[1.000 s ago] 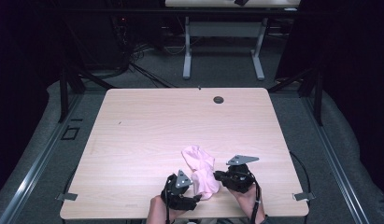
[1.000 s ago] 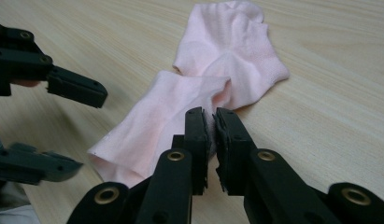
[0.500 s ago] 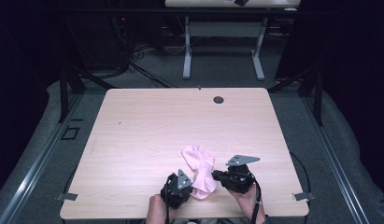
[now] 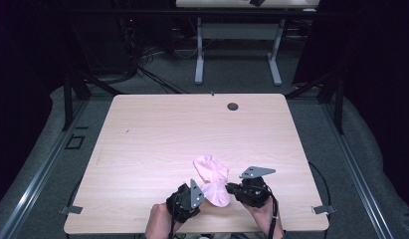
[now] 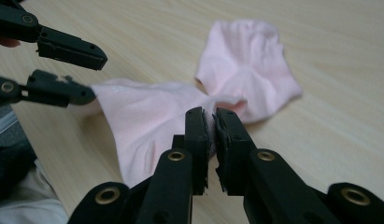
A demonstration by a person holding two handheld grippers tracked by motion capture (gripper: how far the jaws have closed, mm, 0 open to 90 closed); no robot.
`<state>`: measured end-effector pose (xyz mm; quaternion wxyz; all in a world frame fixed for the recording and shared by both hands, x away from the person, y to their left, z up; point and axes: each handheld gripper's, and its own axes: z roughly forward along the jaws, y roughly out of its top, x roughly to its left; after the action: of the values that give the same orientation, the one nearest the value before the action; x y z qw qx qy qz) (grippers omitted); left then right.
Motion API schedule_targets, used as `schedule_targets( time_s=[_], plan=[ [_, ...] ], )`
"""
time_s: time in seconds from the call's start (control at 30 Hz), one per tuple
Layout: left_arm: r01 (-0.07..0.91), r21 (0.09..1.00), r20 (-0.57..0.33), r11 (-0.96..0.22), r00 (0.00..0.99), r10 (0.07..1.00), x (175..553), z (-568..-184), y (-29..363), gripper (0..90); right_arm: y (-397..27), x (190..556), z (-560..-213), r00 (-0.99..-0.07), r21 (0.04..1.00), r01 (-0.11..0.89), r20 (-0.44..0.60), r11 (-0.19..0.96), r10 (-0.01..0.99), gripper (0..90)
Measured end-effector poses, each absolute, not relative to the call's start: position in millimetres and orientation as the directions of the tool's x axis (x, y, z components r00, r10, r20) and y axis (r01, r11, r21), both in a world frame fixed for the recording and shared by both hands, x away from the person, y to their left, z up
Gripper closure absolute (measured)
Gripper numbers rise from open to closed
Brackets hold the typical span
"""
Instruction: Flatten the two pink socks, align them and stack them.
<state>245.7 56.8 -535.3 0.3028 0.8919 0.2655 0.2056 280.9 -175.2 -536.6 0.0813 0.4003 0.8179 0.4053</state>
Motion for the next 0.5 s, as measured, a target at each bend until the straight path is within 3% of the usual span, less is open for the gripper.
schedule_targets(
  time_s=[0.07,0.17,0.33,0.5],
  plan=[
    [0.379,0.67,0.153,-0.638,0.771,0.619,246,-540,62,50.8,-180,282,-545,-0.655,0.706,0.613,0.203,0.355,0.727,83.5],
    [0.443,0.697,0.084,-0.564,0.731,0.678,249,-540,82,42.8,-184,284,-554,-0.649,0.69,0.628,0.209,0.36,0.732,83.4],
    [0.561,0.666,0.015,-0.492,0.649,0.76,257,-549,100,40.7,-185,283,-559,-0.645,0.683,0.629,0.192,0.371,0.74,82.6],
    [0.588,0.627,0.012,-0.511,0.649,0.761,261,-564,96,46.3,-182,282,-561,-0.649,0.681,0.618,0.159,0.393,0.744,80.6]
  ],
)
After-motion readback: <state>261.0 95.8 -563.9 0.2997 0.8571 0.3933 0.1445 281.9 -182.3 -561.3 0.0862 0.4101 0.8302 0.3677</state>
